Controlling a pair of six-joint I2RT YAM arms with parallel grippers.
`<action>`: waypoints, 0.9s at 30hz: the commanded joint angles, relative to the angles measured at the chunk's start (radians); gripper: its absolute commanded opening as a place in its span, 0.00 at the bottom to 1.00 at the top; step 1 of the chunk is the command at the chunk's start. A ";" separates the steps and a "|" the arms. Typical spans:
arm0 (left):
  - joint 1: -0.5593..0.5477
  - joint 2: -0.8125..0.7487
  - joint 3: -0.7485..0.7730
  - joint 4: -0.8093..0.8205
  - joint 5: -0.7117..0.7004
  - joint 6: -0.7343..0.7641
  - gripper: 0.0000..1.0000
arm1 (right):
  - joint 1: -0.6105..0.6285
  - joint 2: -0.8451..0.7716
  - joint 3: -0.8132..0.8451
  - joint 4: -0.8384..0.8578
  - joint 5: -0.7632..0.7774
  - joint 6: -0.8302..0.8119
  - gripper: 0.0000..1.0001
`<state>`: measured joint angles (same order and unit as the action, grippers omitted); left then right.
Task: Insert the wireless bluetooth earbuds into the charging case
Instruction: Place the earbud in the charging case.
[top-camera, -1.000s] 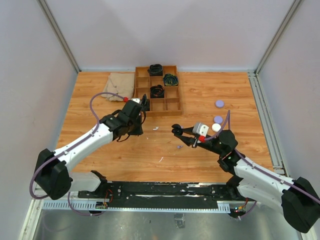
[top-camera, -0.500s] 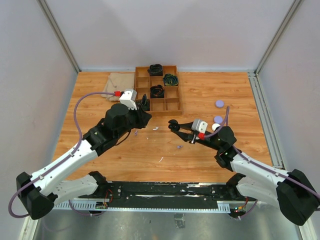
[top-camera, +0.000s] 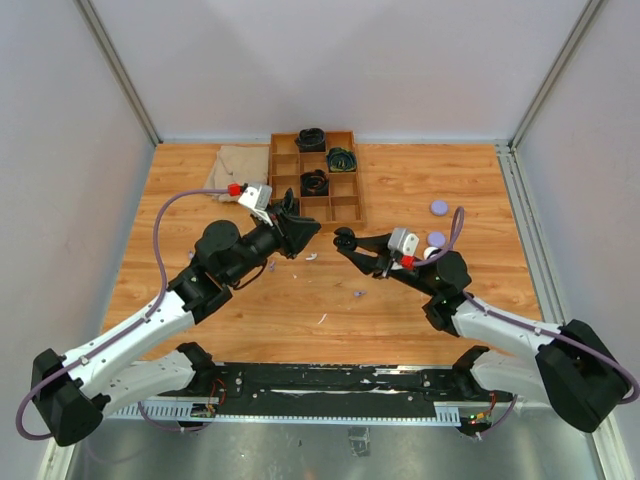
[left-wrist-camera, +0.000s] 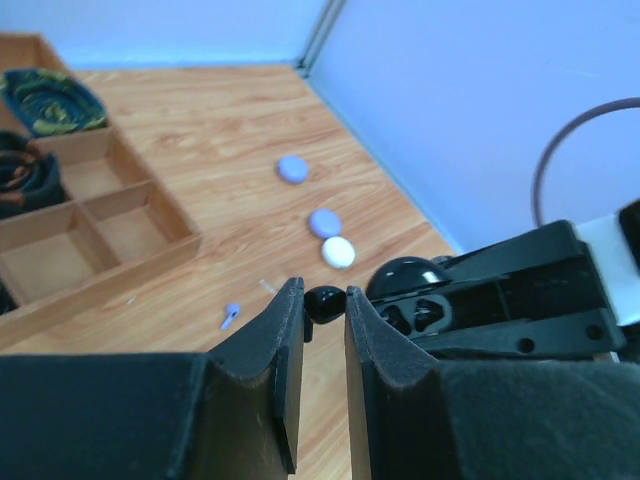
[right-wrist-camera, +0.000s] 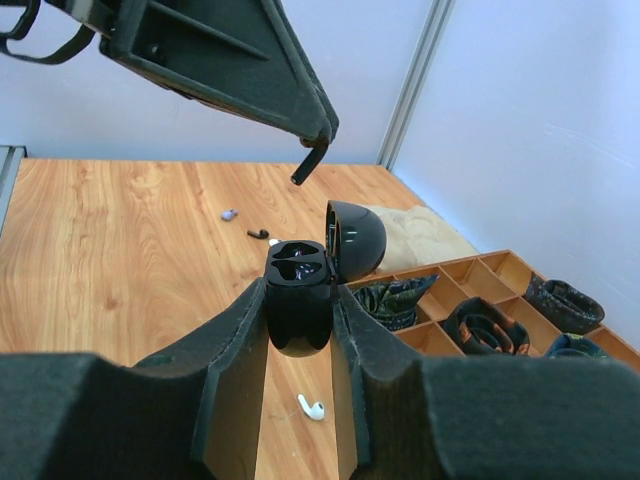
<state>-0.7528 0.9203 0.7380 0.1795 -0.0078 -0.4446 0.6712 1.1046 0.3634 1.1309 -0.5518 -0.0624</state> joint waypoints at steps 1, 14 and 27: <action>-0.025 -0.030 -0.029 0.187 0.074 0.043 0.20 | 0.001 0.016 0.012 0.169 0.038 0.075 0.01; -0.090 -0.024 -0.081 0.397 0.135 0.097 0.20 | 0.007 0.065 0.016 0.293 0.033 0.154 0.01; -0.120 0.035 -0.106 0.520 0.132 0.096 0.20 | 0.010 0.087 0.019 0.361 0.013 0.193 0.01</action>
<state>-0.8566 0.9390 0.6388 0.6102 0.1181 -0.3634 0.6720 1.1912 0.3634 1.4094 -0.5251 0.1108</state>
